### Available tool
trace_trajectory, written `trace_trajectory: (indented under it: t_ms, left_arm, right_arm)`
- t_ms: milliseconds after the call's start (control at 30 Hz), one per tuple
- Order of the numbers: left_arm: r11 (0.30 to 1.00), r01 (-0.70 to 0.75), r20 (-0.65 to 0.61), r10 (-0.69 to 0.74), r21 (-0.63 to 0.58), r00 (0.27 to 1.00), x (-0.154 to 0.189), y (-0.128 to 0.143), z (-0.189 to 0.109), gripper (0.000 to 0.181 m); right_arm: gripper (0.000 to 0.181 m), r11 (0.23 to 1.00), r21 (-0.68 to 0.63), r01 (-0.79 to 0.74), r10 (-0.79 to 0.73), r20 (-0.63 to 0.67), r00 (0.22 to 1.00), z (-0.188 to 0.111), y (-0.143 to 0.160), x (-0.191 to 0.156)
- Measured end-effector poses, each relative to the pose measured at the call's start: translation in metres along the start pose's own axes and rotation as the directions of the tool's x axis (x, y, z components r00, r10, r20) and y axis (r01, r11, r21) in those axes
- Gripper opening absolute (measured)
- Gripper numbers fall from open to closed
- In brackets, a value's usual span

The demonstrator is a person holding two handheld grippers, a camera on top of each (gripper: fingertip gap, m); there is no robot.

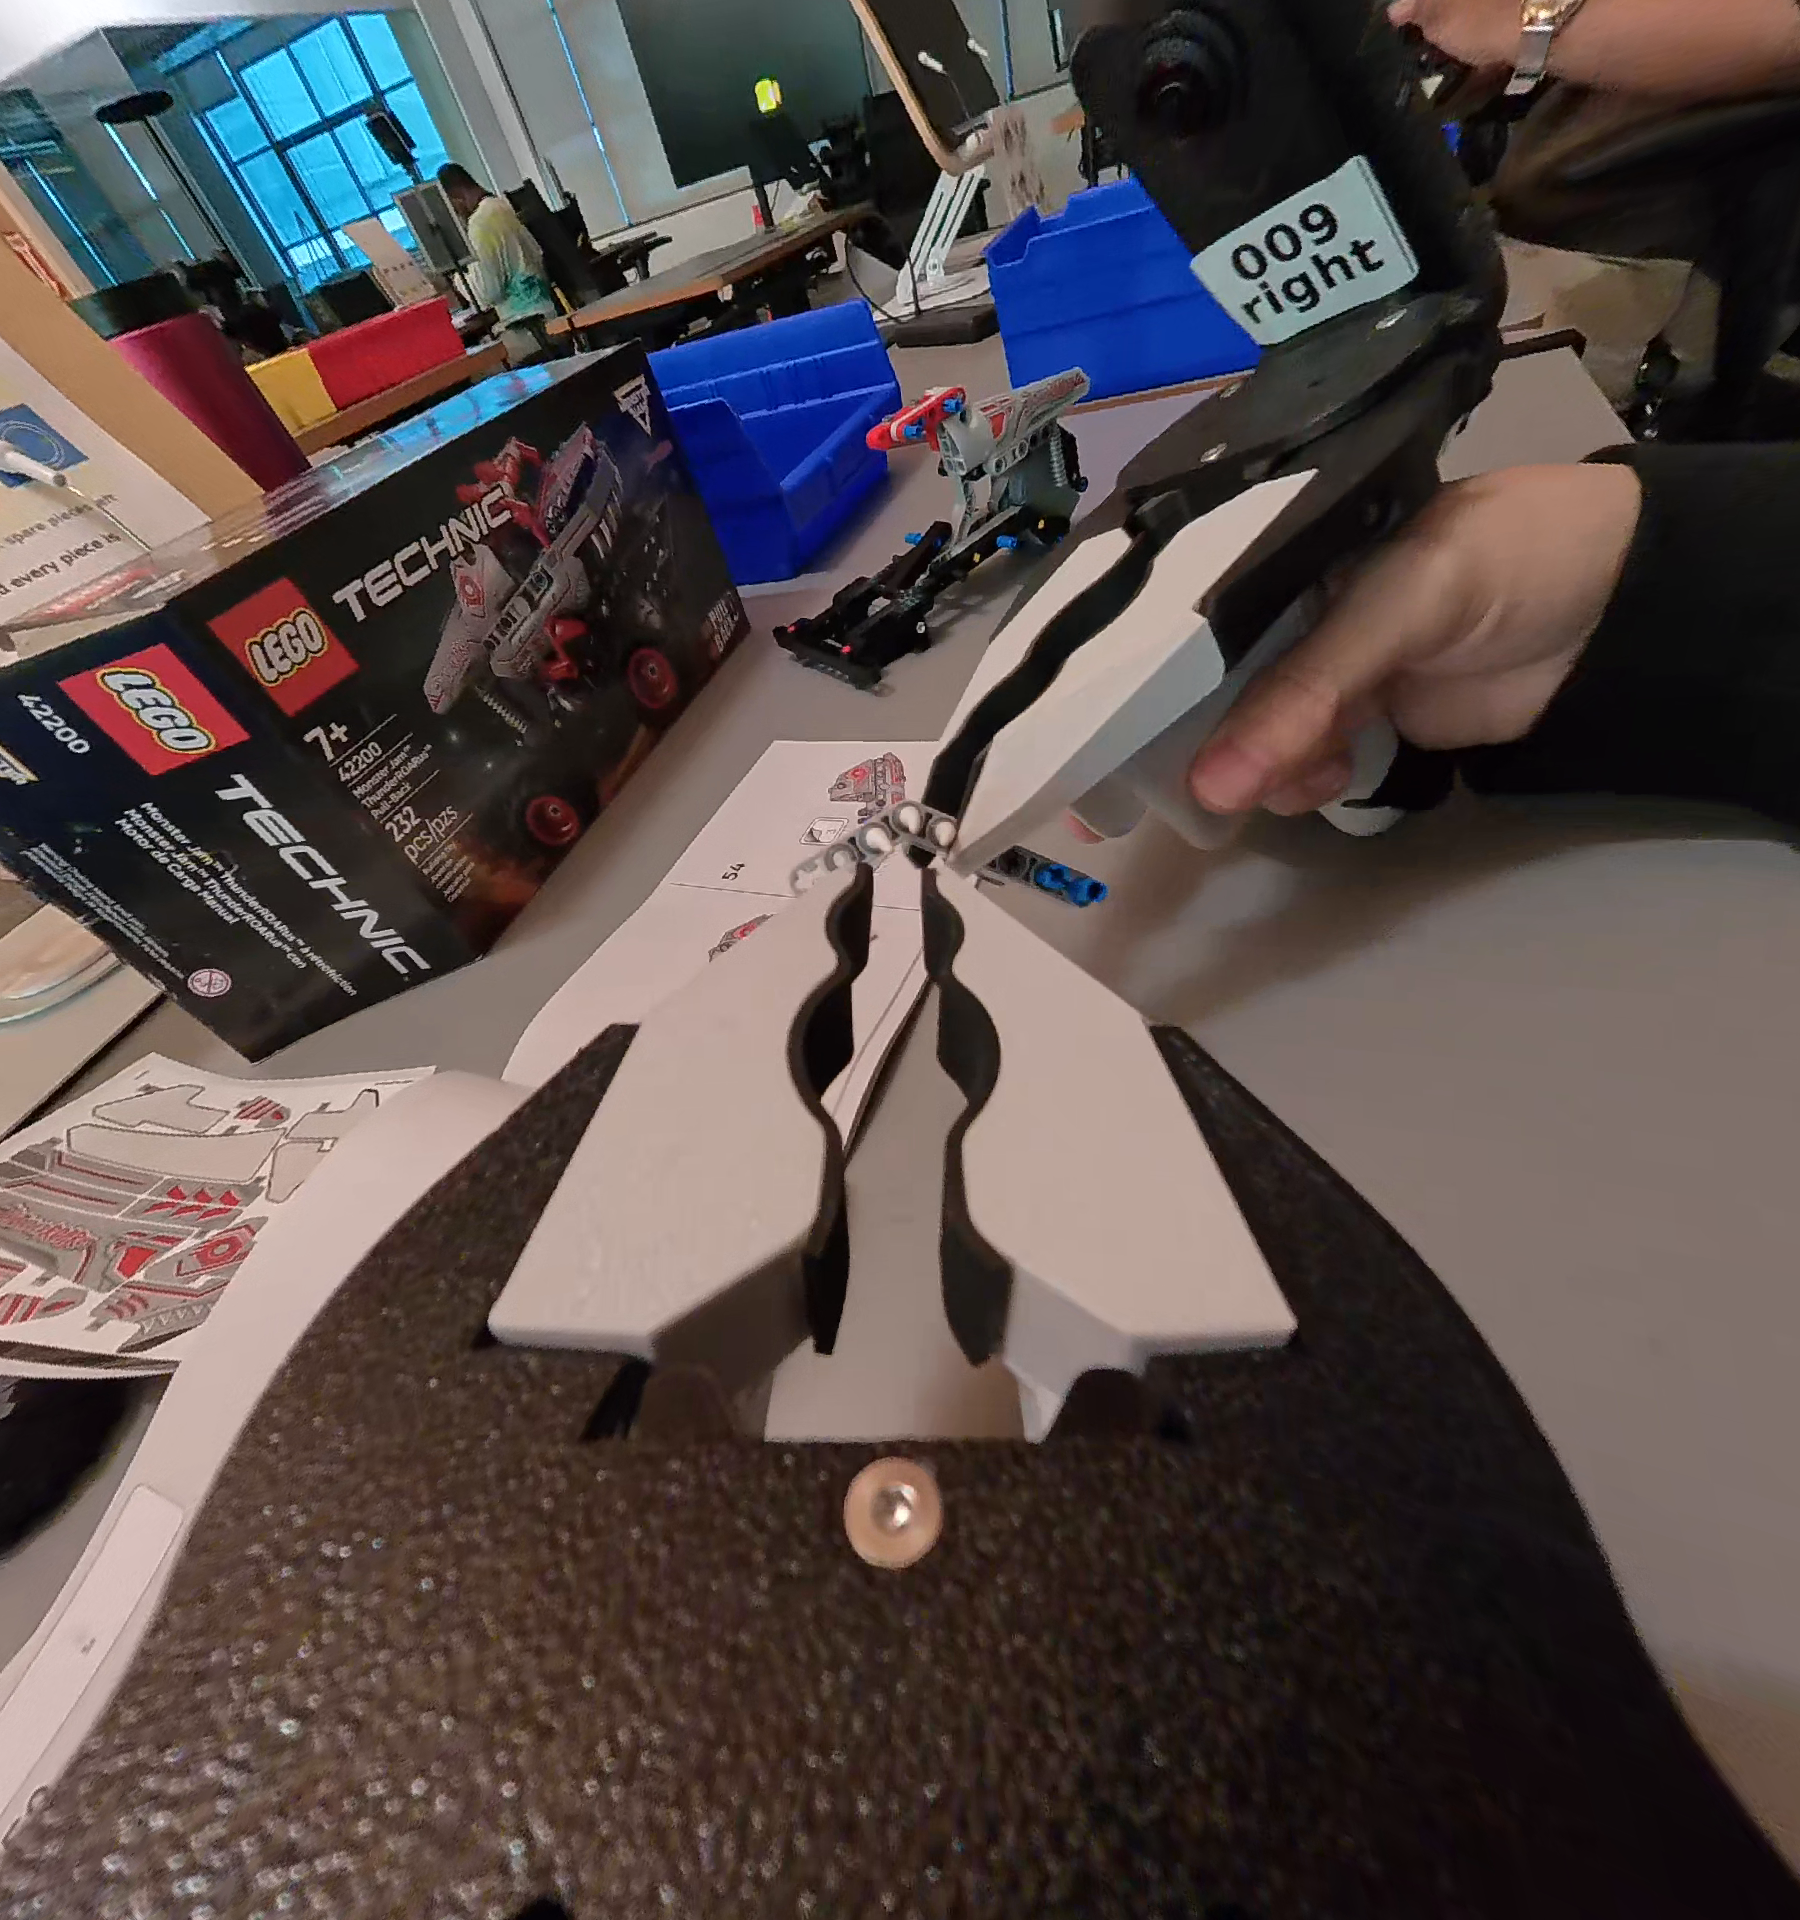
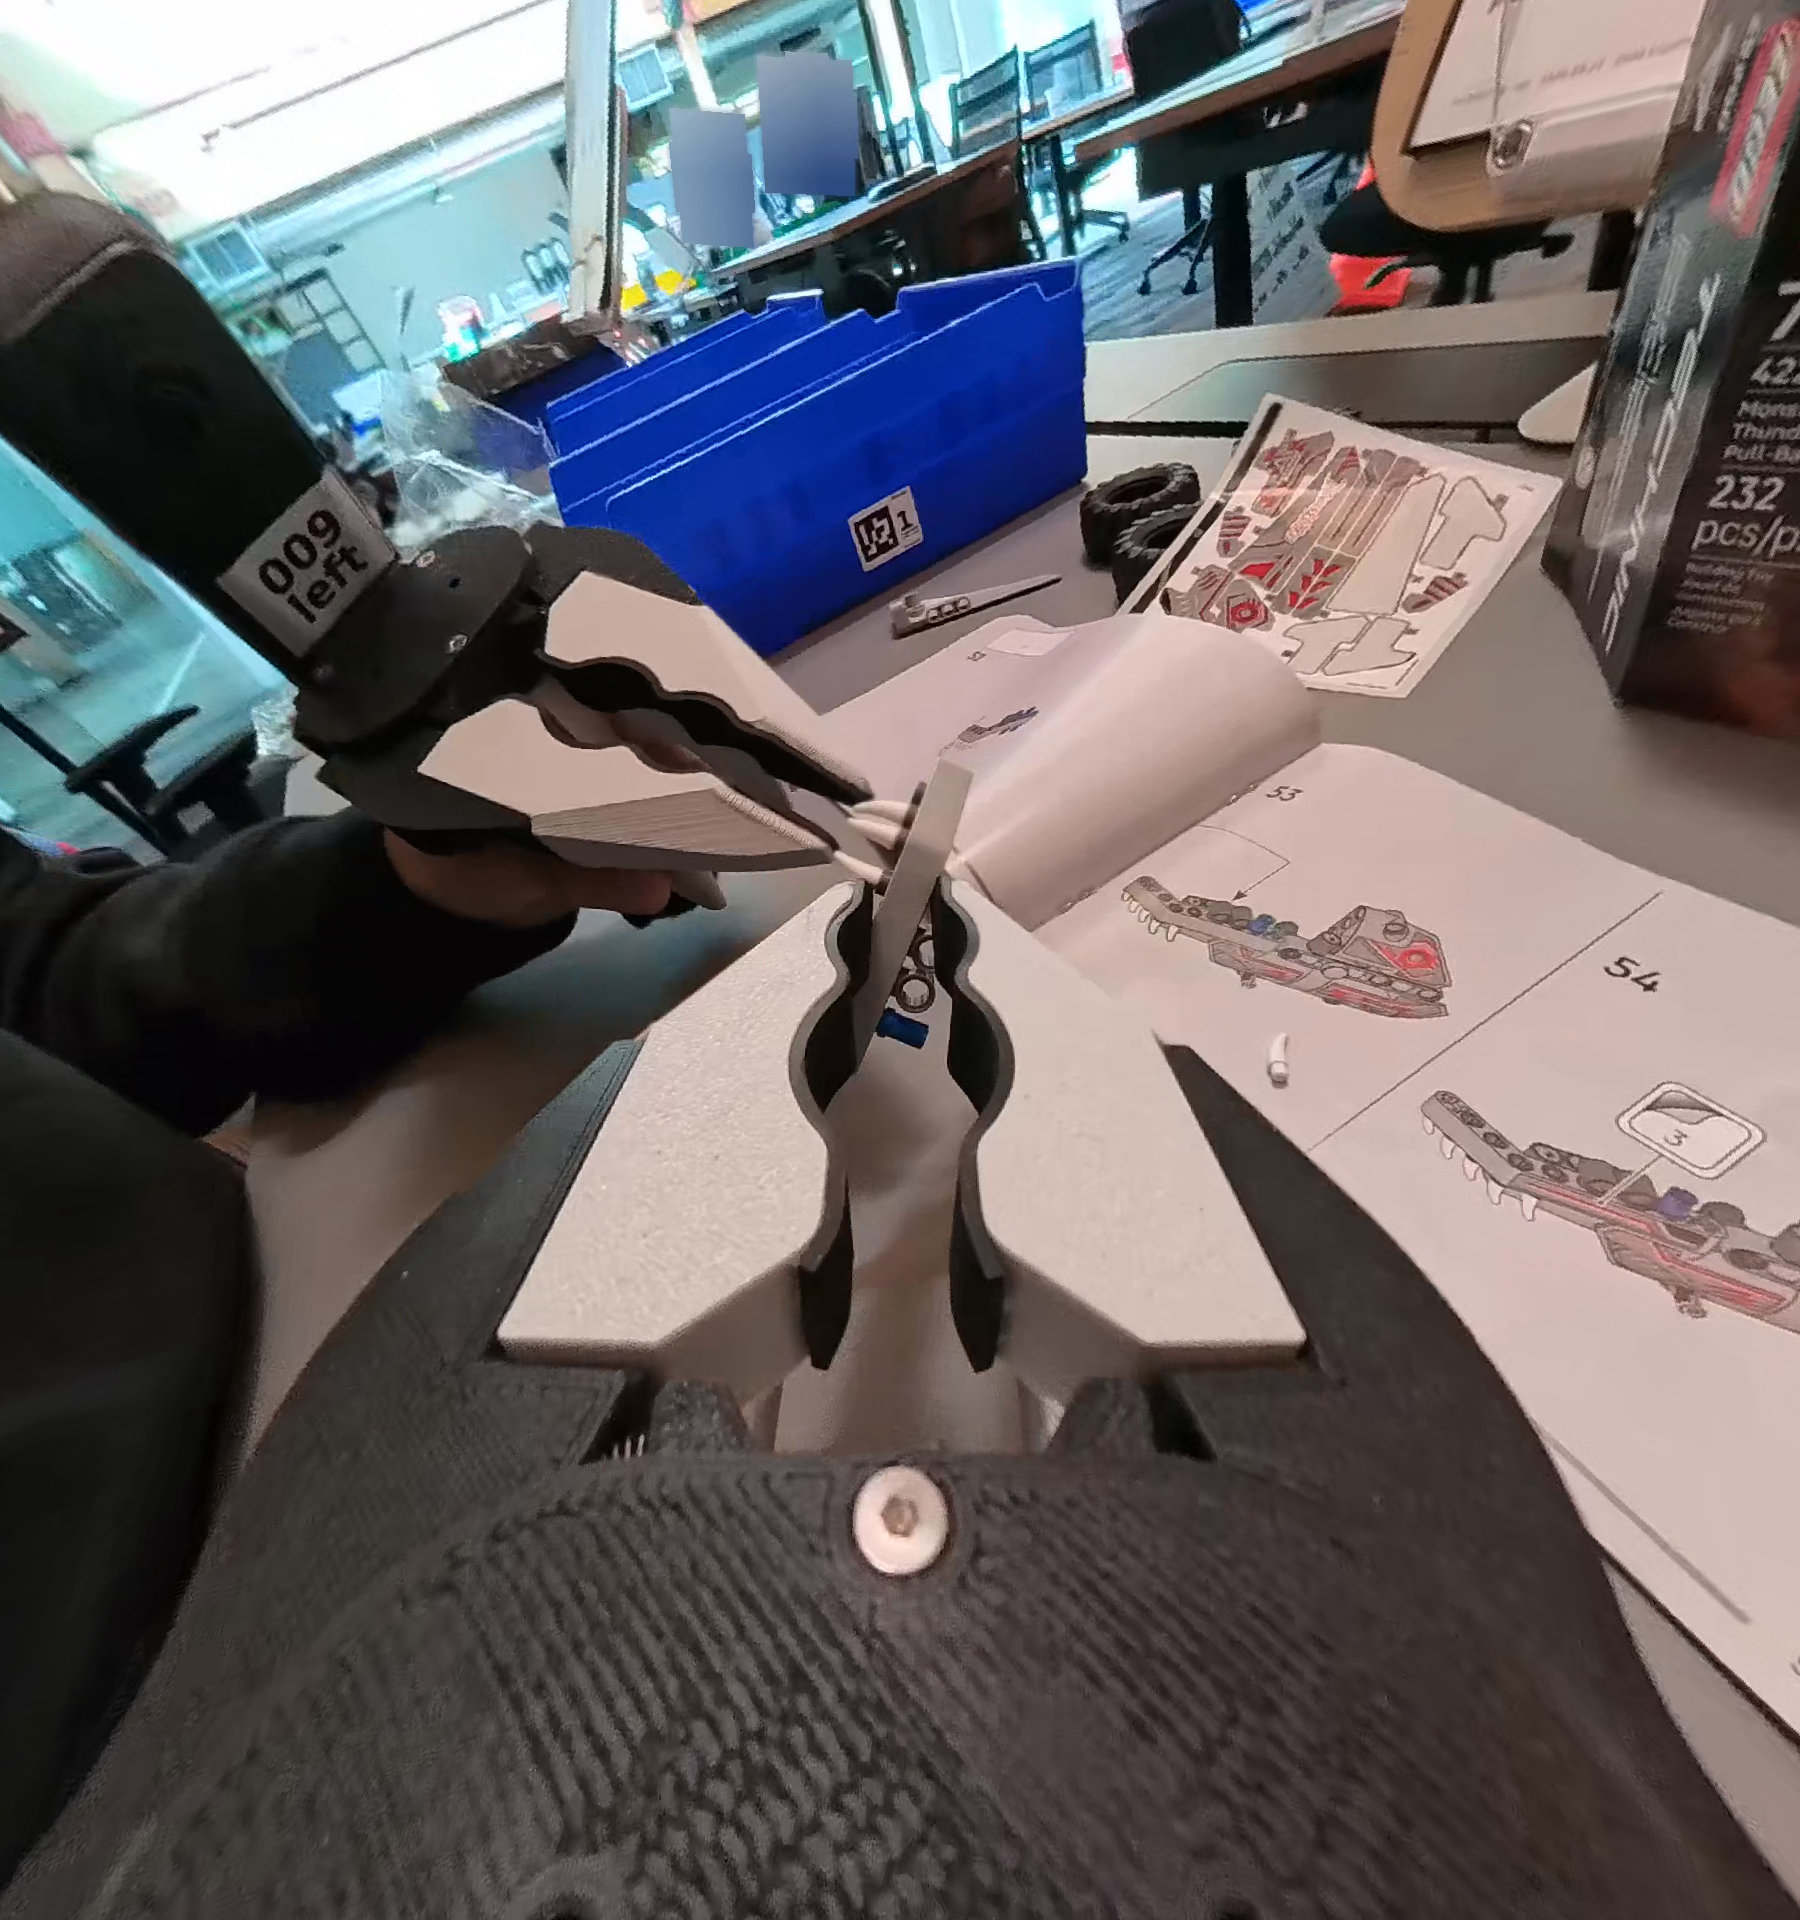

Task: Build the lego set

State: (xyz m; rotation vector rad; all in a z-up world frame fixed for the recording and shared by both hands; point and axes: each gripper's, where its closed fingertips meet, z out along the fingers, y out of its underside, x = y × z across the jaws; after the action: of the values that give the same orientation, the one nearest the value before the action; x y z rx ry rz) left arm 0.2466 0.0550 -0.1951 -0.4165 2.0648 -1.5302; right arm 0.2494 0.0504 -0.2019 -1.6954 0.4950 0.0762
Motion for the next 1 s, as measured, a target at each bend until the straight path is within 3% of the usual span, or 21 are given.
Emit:
trace_trajectory:
  t_ms: [33, 467, 700, 1000]
  left_arm:
    - [1.000, 0.002, 0.001, -0.002, 0.003, 1.000, 0.000, 0.000, 0.000, 0.006]
    - [1.000, -0.008, -0.001, 0.008, -0.010, 1.000, 0.002, 0.000, 0.000, 0.000]
    - [0.979, -0.197, -0.002, 0.197, -0.044, 0.980, 0.004, 0.003, -0.005, 0.000]
    - [0.980, -0.201, 0.024, 0.201, -0.010, 0.979, 0.004, -0.005, -0.006, 0.000]
  right_arm:
    - [0.010, 1.000, 0.002, -0.014, 0.014, 0.013, 1.000, 0.000, 0.000, 0.000]
    - [0.010, 0.999, -0.035, 0.001, 0.001, 0.042, 0.999, 0.003, 0.005, -0.006]
    - [0.010, 0.998, -0.065, -0.005, 0.010, 0.074, 0.997, 0.004, 0.009, -0.010]
    - [0.010, 1.000, -0.007, -0.006, 0.006, 0.035, 0.999, -0.001, 0.002, -0.005]
